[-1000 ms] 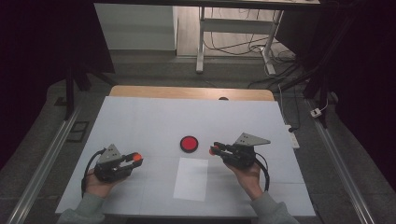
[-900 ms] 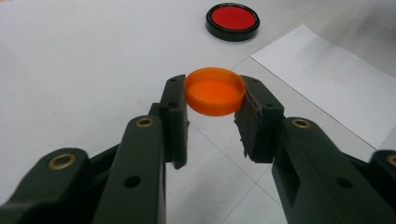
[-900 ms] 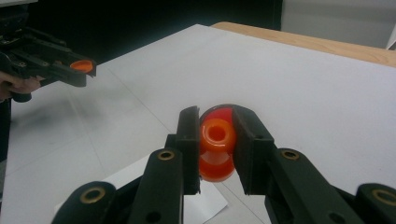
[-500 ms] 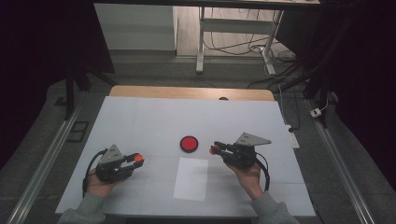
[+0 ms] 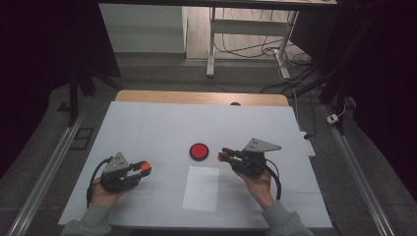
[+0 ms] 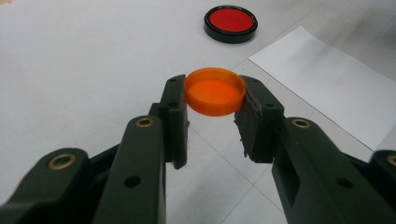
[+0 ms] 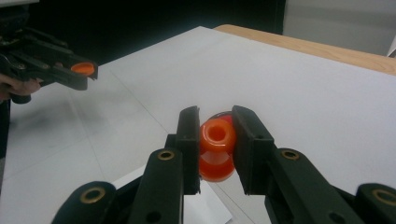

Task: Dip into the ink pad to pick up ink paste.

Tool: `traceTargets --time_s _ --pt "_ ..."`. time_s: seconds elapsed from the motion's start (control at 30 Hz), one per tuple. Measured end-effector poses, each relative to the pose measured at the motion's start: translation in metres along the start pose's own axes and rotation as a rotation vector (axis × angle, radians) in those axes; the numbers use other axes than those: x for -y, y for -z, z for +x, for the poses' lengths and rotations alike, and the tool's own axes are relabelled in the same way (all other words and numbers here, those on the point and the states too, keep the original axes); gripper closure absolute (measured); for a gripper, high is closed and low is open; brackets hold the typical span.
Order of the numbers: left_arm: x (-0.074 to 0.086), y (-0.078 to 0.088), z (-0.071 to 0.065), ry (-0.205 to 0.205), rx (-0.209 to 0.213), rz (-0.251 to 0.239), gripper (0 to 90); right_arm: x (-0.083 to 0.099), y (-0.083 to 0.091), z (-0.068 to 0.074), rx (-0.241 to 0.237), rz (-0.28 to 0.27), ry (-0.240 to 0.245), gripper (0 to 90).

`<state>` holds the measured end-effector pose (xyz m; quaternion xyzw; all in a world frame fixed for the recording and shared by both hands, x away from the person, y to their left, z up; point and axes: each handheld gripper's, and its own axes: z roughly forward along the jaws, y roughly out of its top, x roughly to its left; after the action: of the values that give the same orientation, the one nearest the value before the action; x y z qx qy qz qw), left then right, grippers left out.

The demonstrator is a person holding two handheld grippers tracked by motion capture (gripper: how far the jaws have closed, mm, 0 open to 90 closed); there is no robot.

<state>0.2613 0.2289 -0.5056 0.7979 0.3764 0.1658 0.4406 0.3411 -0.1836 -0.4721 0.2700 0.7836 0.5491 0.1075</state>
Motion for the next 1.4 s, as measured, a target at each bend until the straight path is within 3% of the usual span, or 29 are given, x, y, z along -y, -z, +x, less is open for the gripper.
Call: traceTargets --time_s 0.4,1.4 --pt "0.0 -0.002 -0.001 -0.004 0.006 0.005 64.6 -0.003 -0.007 -0.008 0.01 0.001 -0.027 72.5" --pt "0.0 -0.006 -0.002 -0.008 0.017 0.012 64.6 -0.014 -0.059 -0.016 0.012 0.047 -0.052 72.5"
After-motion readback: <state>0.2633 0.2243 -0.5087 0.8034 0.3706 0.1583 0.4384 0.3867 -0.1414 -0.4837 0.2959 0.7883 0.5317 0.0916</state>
